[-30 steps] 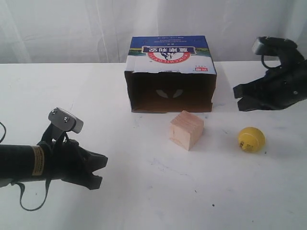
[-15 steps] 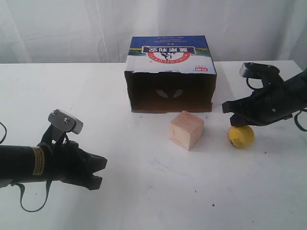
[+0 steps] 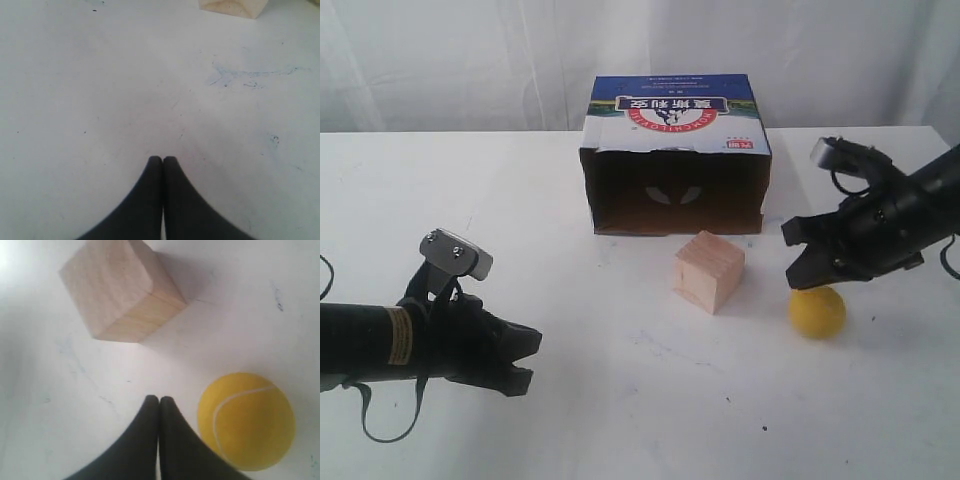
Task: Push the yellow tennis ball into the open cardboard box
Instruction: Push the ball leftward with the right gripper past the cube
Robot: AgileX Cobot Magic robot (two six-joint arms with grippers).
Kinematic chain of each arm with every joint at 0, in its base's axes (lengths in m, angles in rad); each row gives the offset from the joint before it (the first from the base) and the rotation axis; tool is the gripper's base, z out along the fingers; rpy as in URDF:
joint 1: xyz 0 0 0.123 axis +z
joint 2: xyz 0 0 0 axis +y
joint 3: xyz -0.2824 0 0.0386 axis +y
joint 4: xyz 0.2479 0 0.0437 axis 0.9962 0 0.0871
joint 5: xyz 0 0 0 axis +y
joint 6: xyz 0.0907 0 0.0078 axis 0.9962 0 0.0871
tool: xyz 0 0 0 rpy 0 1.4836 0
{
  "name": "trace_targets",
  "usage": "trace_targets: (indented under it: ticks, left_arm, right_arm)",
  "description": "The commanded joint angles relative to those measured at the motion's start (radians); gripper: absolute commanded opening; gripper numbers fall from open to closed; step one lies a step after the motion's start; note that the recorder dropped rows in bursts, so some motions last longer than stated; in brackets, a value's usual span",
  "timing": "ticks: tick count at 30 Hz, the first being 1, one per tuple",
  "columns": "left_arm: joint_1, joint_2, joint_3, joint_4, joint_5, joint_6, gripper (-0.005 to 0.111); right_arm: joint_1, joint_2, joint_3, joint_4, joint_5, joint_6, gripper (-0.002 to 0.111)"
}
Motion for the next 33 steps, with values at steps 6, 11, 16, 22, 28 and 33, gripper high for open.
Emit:
trace_targets:
  ticks: [6, 11, 16, 22, 28, 33]
  left_arm:
    - [0.001, -0.003, 0.008, 0.001, 0.012, -0.004, 0.000]
    - [0.001, -0.003, 0.008, 0.001, 0.012, -0.004, 0.000]
    - [0.001, -0.003, 0.008, 0.001, 0.012, -0.004, 0.000]
    - [0.001, -0.003, 0.008, 0.001, 0.003, -0.004, 0.000]
    - [0.001, -0.003, 0.008, 0.001, 0.003, 0.017, 0.000]
    - [0.001, -0.003, 0.008, 0.001, 0.012, 0.047, 0.000]
  right_arm:
    - [0.005, -0.144, 0.025, -0.044, -0.032, 0.063, 0.000]
    - [0.005, -0.085, 0.108, -0.065, 0.012, 0.068, 0.000]
    - [0.009, -0.085, 0.171, -0.092, 0.010, 0.091, 0.000]
    - [0.192, -0.085, 0.220, -0.074, -0.058, 0.091, 0.000]
    - [0.394, -0.085, 0.178, 0.120, -0.245, -0.010, 0.000]
    - [0.428, -0.090, 0.107, 0.010, -0.255, 0.063, 0.000]
